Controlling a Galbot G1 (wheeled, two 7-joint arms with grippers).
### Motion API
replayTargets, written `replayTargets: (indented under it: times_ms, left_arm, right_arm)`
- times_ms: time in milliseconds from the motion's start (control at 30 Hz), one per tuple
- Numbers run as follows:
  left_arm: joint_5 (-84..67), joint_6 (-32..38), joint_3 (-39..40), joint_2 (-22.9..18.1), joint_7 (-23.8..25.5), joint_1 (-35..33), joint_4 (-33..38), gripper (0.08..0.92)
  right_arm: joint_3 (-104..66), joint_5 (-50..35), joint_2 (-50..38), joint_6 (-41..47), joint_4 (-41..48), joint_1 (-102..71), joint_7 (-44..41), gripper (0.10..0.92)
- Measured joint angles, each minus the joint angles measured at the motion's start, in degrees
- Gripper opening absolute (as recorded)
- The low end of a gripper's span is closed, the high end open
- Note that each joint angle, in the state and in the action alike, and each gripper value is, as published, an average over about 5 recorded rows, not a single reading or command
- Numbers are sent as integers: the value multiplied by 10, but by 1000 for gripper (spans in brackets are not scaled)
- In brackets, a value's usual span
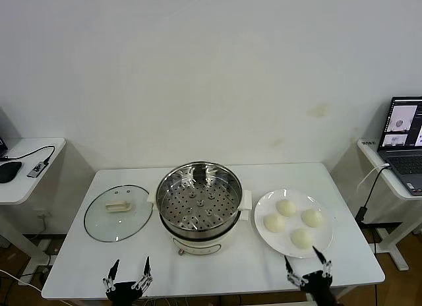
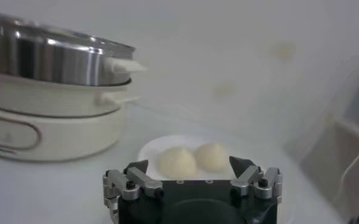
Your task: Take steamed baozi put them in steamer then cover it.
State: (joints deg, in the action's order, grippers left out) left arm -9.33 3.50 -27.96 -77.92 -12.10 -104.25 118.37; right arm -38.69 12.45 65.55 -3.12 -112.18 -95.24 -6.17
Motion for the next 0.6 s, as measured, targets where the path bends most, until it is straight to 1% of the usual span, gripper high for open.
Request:
replayTargets:
  times_ms: [100,233,433,600]
  left_arm:
    - [3,-1,-2,4,1,5,0,823]
    - [11,-2,-7,11,4,15,0,823]
    - [16,-8,-6,18,5,31,-1,823]
    - [18,-14,-5,24,6,44,-4,823]
  right_arm:
    - [0,22,-25,15,6,24,-16,823]
    - [6,61,-79,44,24,80,-61,823]
    - [40,98,-167,81,65,187,-161,823]
    - [113,94,-235,104,113,304,-256,823]
